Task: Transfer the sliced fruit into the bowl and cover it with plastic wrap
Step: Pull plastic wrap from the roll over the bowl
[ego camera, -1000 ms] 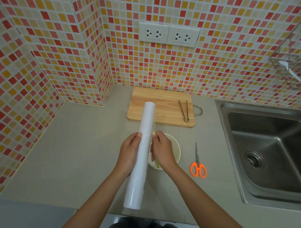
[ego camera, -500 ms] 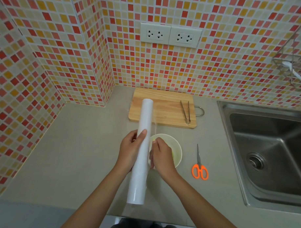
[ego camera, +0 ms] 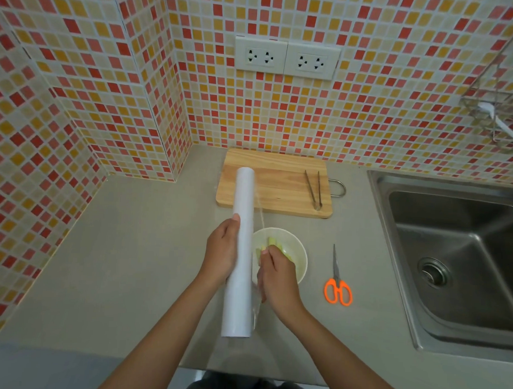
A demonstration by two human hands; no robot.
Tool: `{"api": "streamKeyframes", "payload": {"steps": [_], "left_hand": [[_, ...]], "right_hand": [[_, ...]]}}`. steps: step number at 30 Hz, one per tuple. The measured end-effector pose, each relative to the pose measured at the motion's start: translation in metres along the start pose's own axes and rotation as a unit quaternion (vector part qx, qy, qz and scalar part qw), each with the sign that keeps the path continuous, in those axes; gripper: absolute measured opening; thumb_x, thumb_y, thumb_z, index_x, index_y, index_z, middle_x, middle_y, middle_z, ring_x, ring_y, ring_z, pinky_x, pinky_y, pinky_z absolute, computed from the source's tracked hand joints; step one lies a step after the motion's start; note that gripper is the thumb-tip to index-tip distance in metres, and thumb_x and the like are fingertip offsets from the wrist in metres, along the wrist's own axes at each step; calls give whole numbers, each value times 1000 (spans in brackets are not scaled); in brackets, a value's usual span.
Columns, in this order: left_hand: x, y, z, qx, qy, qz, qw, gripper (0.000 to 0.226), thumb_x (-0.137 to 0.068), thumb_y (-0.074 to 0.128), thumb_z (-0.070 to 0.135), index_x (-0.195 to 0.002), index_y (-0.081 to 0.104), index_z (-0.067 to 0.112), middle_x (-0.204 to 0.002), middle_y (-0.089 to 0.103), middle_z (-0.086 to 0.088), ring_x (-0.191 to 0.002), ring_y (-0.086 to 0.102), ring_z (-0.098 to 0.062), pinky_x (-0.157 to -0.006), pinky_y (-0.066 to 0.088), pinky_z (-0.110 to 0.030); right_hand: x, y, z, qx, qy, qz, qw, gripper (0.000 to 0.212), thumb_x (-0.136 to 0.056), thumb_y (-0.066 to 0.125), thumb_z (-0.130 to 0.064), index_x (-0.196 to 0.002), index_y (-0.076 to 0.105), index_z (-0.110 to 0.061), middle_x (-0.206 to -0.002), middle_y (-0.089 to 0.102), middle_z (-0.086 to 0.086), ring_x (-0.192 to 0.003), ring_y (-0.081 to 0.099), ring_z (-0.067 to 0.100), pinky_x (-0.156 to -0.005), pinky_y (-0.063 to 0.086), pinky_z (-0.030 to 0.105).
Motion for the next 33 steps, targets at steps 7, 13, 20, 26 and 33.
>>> {"api": "streamKeyframes", "payload": {"steps": [7, 13, 20, 26, 33], "left_hand": [[-1, 14, -2, -18, -27, -92, 995, 35, -90, 51, 57, -99, 63, 25, -93, 68, 1, -78, 65, -10, -68, 48, -25], [-2, 8, 7, 15, 9, -77, 997, 34, -100, 39, 43, -131, 52, 36, -114, 64, 19, -99, 60, 8, -77, 46, -13], [1, 6, 11, 83, -27, -74, 993, 51, -99, 38, 50, -120, 61, 10, -120, 66, -18, -102, 64, -25, -95, 47, -39], [-1, 2, 9, 72, -5, -88, 994, 16, -88, 63, 39, -102, 66, 30, -84, 68, 8, -74, 64, -10, -64, 51, -25], [12, 4, 13, 45, 32, -111, 992, 29, -90, 54, 42, -118, 60, 36, -93, 69, 17, -80, 66, 0, -66, 47, -16]], "right_hand": [[1, 1, -5, 2, -20, 26, 999, 34, -102, 34, -18, -67, 36, -17, -59, 43, -1, -55, 40, 15, -55, 34, 31], [-4, -11, -7, 6, -36, 58, 998, 37, -101, 38, -14, -65, 37, -20, -59, 40, -8, -53, 36, 6, -55, 31, 22], [10, -9, -11, -101, 32, 11, 994, 42, -99, 41, -39, -69, 48, -10, -43, 38, -1, -36, 36, 13, -39, 32, 24], [14, -7, -10, -44, -39, 43, 997, 37, -98, 44, -14, -63, 40, -23, -53, 45, -15, -53, 39, 3, -56, 32, 19], [-7, -25, -13, 3, -17, 63, 998, 40, -95, 40, -49, -68, 47, -20, -55, 50, -2, -53, 52, 24, -58, 49, 46]]}}
Point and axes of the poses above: each hand's wrist, its own x-axis away from the middle knuckle, its own y-axis out of the palm, z = x × y, the point moved 5 cm from there along -x, towards the middle knuckle
